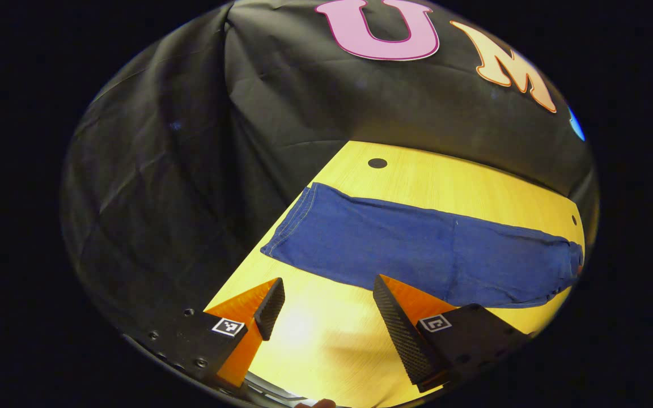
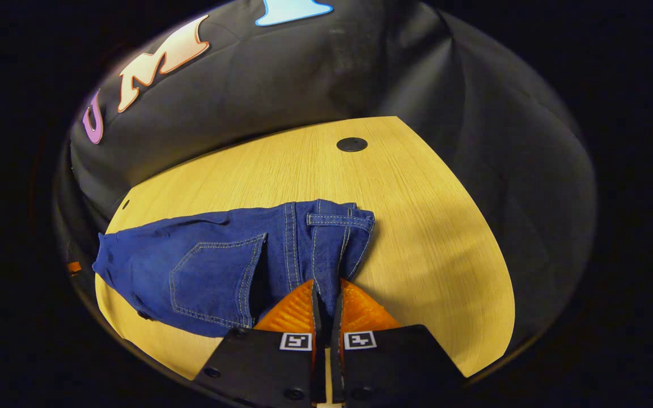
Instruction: Grasp the waist and the cuffs of the jeans and fold them to make the two legs overlap; first hold the waist and fold one-third of the jeans toward the cuffs, then hold the cuffs and fold the remaining one-third in the same direction to finish folding.
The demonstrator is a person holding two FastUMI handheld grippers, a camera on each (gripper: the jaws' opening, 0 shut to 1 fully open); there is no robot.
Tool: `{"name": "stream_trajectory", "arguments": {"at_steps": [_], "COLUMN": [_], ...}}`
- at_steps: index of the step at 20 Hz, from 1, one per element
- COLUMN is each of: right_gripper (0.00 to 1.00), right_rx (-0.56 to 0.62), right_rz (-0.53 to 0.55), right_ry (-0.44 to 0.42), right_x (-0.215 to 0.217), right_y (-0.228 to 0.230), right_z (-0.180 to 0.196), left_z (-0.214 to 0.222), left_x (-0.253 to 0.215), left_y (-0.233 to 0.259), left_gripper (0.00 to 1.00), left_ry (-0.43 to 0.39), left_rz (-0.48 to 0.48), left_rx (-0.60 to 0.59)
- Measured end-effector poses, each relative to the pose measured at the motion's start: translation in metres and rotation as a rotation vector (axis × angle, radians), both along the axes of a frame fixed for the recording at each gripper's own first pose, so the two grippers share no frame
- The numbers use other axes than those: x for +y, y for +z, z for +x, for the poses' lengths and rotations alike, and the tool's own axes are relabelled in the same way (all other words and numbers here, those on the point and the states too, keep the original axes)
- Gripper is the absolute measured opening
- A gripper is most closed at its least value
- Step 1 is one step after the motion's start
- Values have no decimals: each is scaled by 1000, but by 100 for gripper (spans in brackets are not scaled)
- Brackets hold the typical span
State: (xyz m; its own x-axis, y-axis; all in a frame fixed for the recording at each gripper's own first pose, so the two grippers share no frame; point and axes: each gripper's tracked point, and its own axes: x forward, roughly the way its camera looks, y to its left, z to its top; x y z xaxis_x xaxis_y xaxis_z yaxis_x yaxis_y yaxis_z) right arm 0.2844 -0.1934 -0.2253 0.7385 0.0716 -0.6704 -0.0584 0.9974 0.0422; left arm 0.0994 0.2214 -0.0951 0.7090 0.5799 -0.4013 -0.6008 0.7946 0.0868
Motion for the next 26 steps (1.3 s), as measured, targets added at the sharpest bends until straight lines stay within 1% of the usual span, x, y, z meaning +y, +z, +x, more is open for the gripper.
{"name": "stream_trajectory", "arguments": {"at_steps": [1, 2, 3, 5, 6, 8, 10, 12, 16, 19, 20, 21, 22, 23, 24, 26], "right_gripper": [5, 6, 4, 4, 6, 6, 6, 6, 4, 4, 4, 4, 4, 4, 4, 4], "right_rx": [-11, -26, -41, -48, -64, -103, -150, -206, -292, -346, -366, -387, -409, -428, -440, -462], "right_rz": [-12, -24, -28, -27, -29, -50, -55, -70, -139, -157, -161, -159, -151, -140, -121, -67], "right_ry": [-8, -12, -23, -55, -67, -95, -131, -153, -167, -162, -156, -145, -127, -102, -73, -11], "right_x": [-1, -1, -2, -3, -1, 2, 11, 20, 44, 78, 94, 110, 130, 153, 180, 237], "right_y": [5, 7, 9, 15, 22, 36, 51, 74, 109, 137, 148, 157, 165, 173, 178, 183], "right_z": [-1, -1, 0, -4, -6, -9, -12, -19, -44, -57, -65, -69, -73, -73, -74, -73], "left_z": [-1, 0, 0, -1, -1, 0, 1, 1, -4, -8, -9, -10, -17, -12, -12, -10], "left_x": [0, 1, 1, 1, 3, 2, 1, -2, -7, -17, -29, -35, -45, -42, -52, -73], "left_y": [1, 3, 2, 1, 1, 2, 4, 4, 3, 0, 8, 18, 26, 30, 38, 49], "left_gripper": [96, 96, 96, 96, 96, 96, 95, 96, 95, 95, 95, 98, 94, 94, 96, 93], "left_ry": [2, 4, 5, -1, -2, 2, -4, -11, -46, -77, -111, -127, -144, -162, -192, -229], "left_rz": [-7, -11, -15, -21, -22, -34, -56, -77, -95, -132, -154, -146, -157, -154, -142, -119], "left_rx": [0, -4, -8, -12, -12, -24, -33, -17, 26, 64, 41, 24, 39, 45, 45, 57]}}
